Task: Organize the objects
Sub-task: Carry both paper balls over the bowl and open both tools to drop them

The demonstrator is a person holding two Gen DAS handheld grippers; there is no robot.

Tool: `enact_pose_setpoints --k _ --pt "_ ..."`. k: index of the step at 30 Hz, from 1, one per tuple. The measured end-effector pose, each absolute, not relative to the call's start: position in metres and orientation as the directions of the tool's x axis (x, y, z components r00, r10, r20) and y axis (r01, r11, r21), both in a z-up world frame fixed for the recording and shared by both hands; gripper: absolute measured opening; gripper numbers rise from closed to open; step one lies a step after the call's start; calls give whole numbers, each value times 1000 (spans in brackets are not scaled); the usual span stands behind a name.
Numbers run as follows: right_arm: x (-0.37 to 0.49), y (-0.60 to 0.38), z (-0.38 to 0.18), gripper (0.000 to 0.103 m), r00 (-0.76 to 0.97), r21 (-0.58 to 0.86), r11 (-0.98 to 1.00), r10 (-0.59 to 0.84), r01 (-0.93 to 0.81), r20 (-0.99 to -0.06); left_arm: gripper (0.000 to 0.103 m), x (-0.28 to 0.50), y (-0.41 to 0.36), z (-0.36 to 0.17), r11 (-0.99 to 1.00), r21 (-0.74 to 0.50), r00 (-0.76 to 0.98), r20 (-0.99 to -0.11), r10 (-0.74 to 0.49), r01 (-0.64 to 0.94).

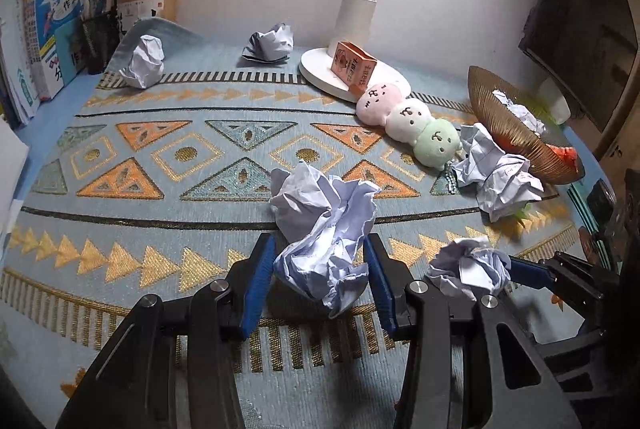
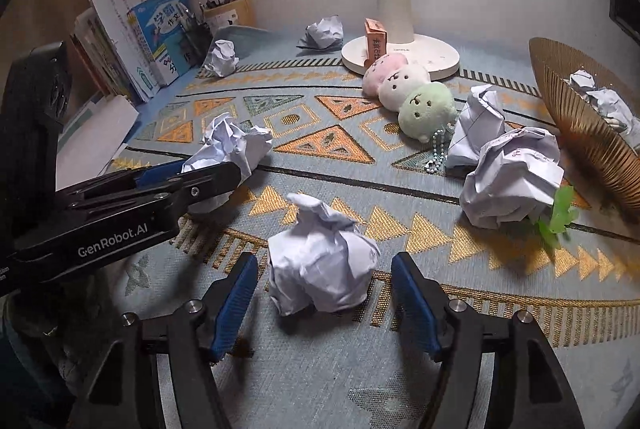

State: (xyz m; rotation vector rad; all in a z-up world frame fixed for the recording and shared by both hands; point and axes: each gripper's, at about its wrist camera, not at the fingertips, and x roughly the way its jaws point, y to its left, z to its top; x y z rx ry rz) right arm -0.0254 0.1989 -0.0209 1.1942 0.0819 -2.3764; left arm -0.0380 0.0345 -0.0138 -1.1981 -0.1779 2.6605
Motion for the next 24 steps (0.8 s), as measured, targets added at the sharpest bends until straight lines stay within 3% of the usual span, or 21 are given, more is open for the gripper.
enact_pose_setpoints --k 9,13,24 --pt "-27 198 -23 68 -493 169 -882 -394 440 -776 44 -38 35 -16 -965 -209 -638 -724 262 -158" --pt "-25 194 -25 50 -491 154 -879 -389 452 -780 44 -37 36 -16 -965 -204 -639 -724 261 -164" --pt "-17 206 -10 47 -546 187 -875 -431 446 -718 42 -32 42 -10 -961 -193 -652 -706 277 -199"
